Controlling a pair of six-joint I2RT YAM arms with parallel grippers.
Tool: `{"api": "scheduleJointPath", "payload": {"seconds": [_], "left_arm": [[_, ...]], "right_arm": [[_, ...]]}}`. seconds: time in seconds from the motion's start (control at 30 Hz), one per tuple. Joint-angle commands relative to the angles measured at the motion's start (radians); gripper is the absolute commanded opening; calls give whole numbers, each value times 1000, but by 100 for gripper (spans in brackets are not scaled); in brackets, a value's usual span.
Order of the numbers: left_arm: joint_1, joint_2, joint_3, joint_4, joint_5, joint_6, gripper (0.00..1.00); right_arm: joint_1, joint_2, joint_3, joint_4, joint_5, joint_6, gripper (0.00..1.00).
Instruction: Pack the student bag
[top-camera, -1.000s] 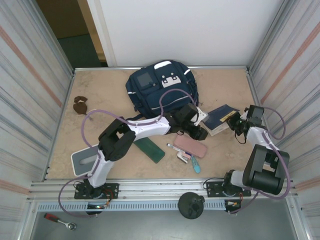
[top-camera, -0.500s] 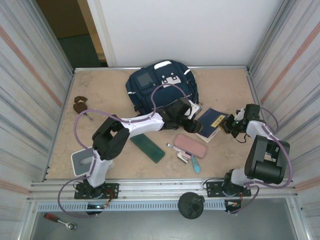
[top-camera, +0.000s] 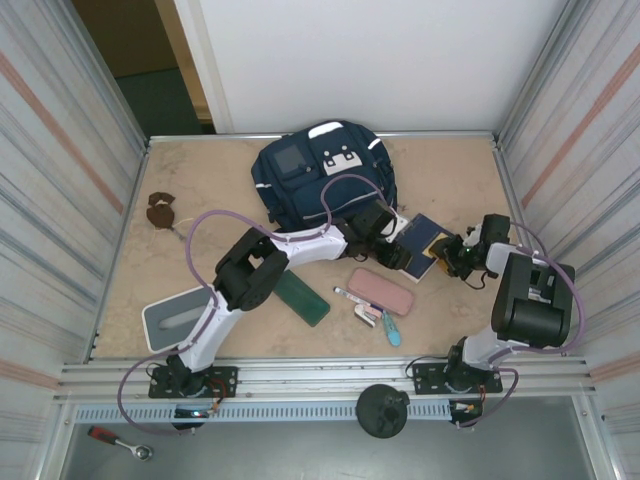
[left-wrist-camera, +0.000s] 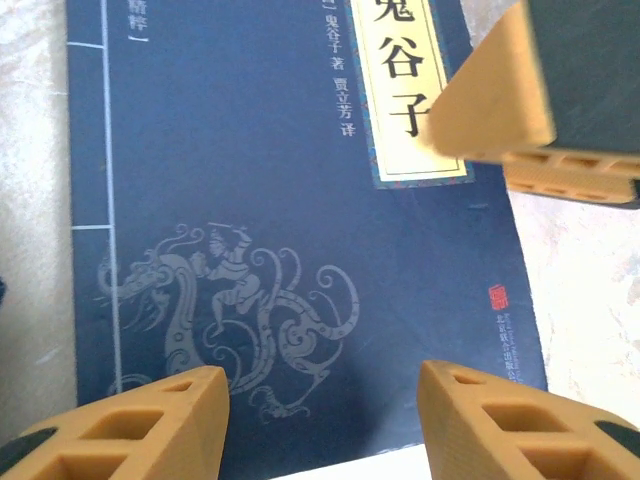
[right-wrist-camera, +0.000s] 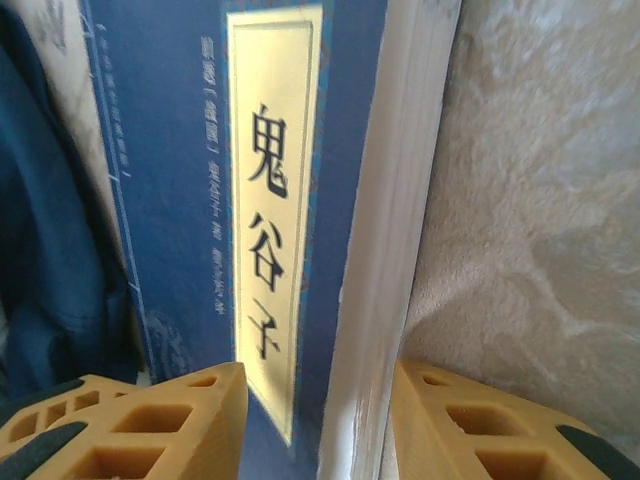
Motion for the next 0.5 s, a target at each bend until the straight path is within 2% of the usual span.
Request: {"api": "scheduleJointPath", "payload": {"seconds": [0.0,0.17,0.33,0.47], "left_arm": [[-15,35,17,-34,28,10,52],[-18,31,2,-32,32,5,52],[-16,12,-6,-30,25,8,52],[-17,-36,-13,-36,14,18,52]], "right_arm": [[27,28,-14,46,26,24,42],[35,20,-18,73,27,40,36],[34,-28,-6,44,65,29,11],[27,-99,4,-4,97,5,0]]}}
